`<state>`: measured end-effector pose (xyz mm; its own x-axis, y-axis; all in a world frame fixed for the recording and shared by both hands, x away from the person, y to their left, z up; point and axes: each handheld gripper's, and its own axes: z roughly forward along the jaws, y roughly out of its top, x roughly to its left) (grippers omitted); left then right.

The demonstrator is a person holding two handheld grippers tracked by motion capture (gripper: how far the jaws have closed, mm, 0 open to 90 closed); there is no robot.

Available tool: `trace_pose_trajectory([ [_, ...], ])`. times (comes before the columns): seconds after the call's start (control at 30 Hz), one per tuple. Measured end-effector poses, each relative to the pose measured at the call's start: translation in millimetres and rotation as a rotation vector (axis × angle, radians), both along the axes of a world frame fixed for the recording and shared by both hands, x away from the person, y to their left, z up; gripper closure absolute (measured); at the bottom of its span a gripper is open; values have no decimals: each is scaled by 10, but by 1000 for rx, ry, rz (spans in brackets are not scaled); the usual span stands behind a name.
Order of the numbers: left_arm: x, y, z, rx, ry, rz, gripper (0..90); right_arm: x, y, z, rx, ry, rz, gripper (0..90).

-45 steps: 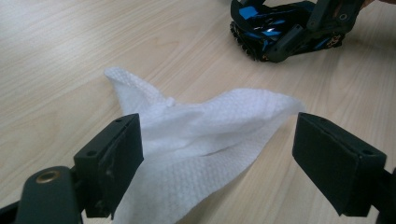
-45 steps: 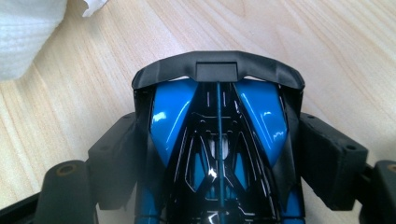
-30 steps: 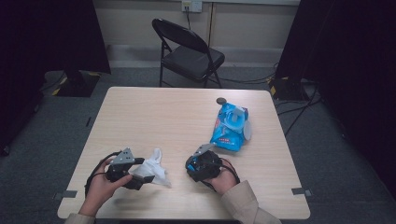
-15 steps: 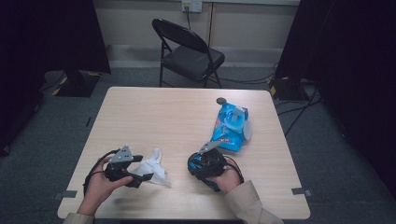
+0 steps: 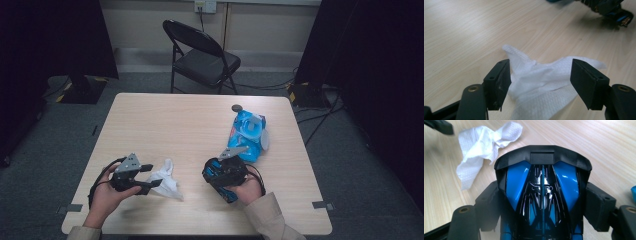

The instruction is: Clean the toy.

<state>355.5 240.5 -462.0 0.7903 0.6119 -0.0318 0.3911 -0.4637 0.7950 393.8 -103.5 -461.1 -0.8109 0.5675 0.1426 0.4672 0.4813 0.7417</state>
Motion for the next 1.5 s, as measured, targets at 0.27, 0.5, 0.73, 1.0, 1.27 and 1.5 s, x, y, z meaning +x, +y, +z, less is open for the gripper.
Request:
trace_pose_trajectory([
  [0.27,77,-130,-76,9,18,3,309,-3,-98,136,62,-16,-17,259],
  [0.5,105,-220,-192,41,53,1,330,-6,-129,166,68,-24,-25,259],
  [0.73,105,-284,-324,142,68,1,481,-29,-100,170,76,-29,-11,258],
  [1.0,70,-368,-275,134,141,-5,804,-38,-89,150,82,-26,-3,258],
  [1.27,6,-420,142,-143,117,-66,830,-44,-75,176,94,-26,14,258],
  [1.5,66,-632,286,-240,84,-109,829,-66,-42,175,99,-25,28,258],
])
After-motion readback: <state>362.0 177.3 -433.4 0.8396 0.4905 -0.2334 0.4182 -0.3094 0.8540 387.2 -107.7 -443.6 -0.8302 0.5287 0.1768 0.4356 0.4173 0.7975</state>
